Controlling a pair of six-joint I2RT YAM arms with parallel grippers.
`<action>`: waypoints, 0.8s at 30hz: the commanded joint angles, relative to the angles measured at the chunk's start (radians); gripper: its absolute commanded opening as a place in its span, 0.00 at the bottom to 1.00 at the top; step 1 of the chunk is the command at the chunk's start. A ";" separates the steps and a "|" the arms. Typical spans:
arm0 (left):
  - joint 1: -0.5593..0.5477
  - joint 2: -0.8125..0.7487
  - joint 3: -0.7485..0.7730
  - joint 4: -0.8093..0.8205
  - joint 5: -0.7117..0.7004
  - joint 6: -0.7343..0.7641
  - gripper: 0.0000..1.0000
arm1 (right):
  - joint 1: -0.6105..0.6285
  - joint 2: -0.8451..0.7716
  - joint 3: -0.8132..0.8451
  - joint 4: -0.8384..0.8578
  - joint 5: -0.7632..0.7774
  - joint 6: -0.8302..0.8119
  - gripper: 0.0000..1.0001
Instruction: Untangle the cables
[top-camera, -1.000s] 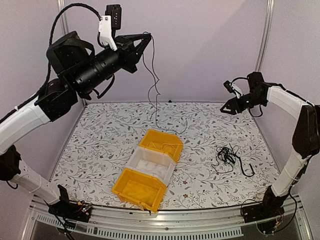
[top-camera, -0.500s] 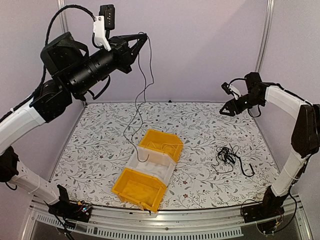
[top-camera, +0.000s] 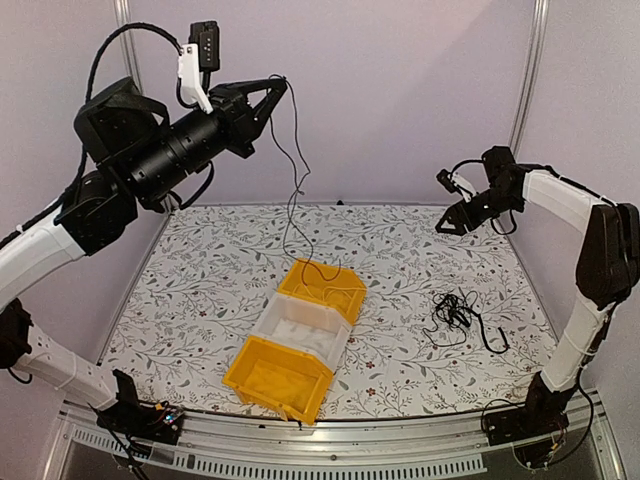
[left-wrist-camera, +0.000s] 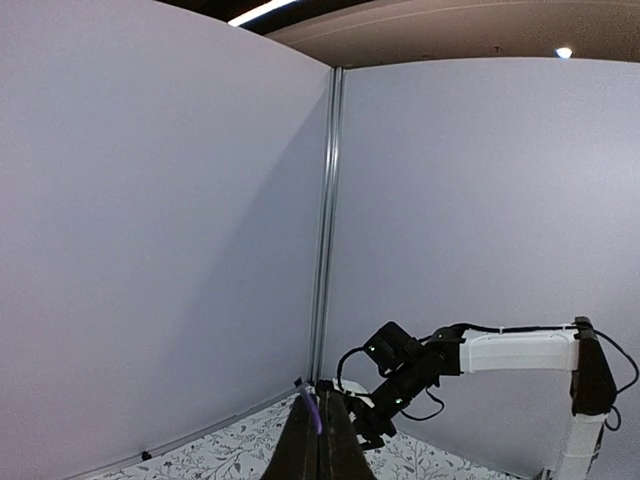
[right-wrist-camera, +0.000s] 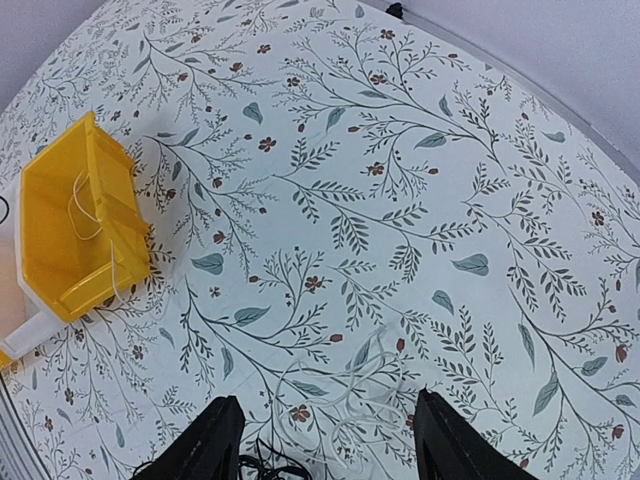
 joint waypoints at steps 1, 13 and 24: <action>0.015 0.022 0.003 0.029 0.026 -0.021 0.00 | 0.005 0.011 0.016 -0.012 0.012 -0.013 0.62; 0.024 -0.016 -0.139 0.064 0.025 -0.092 0.00 | 0.007 -0.007 -0.046 0.002 0.012 -0.010 0.62; 0.055 -0.019 -0.269 0.103 0.060 -0.153 0.00 | 0.014 0.005 -0.056 0.005 0.012 -0.007 0.62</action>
